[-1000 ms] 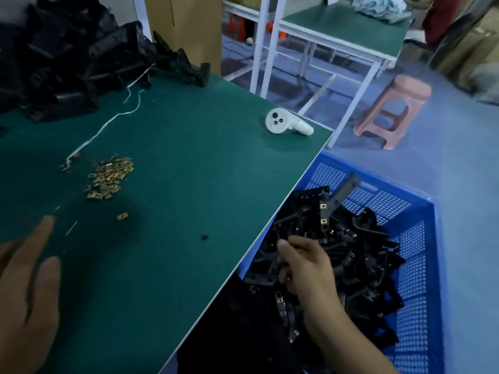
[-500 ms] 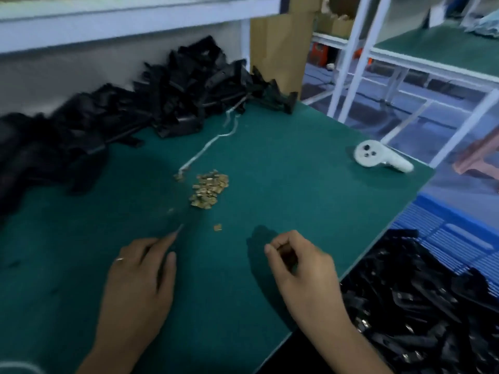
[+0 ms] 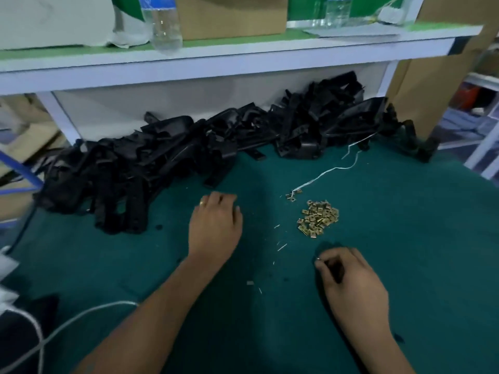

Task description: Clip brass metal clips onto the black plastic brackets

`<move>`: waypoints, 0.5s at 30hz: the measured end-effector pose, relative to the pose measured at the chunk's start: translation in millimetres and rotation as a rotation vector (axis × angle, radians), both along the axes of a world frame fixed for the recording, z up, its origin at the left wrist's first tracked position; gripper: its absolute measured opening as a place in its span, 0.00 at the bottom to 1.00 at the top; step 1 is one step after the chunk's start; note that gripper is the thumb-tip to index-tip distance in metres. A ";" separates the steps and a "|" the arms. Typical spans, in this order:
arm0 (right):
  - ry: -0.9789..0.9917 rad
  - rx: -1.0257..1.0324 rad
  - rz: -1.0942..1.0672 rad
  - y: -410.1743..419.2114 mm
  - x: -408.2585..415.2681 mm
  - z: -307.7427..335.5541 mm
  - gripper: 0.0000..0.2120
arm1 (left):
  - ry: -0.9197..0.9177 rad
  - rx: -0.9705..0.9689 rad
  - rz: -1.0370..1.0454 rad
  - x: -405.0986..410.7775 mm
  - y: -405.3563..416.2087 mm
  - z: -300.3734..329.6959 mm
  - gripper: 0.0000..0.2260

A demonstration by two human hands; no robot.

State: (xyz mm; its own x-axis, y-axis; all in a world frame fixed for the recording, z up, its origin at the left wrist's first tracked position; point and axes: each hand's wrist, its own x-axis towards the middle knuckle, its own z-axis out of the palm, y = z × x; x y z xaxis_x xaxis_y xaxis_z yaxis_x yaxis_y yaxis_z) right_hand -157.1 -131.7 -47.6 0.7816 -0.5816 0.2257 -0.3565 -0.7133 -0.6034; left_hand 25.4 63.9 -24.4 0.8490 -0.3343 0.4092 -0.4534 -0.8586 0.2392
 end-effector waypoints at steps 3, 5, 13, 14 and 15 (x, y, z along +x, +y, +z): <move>-0.011 0.008 0.028 0.2 -0.3 0.4 0.08 | 0.181 0.007 0.115 73.3 -6.3 9.1 0.24; -0.024 0.025 0.034 -0.3 -1.3 1.0 0.08 | 0.270 0.087 0.110 104.6 -14.0 4.4 0.29; -0.060 0.113 0.003 -5.3 1.6 -1.3 0.08 | 0.223 0.095 0.252 140.7 -38.2 -8.5 0.25; -0.082 0.143 0.005 -6.2 1.9 -1.7 0.08 | 0.254 0.064 0.244 139.8 -40.0 -6.2 0.24; -0.123 0.193 0.011 -7.2 1.6 -1.7 0.08 | 0.295 0.044 0.233 136.8 -40.1 -2.3 0.22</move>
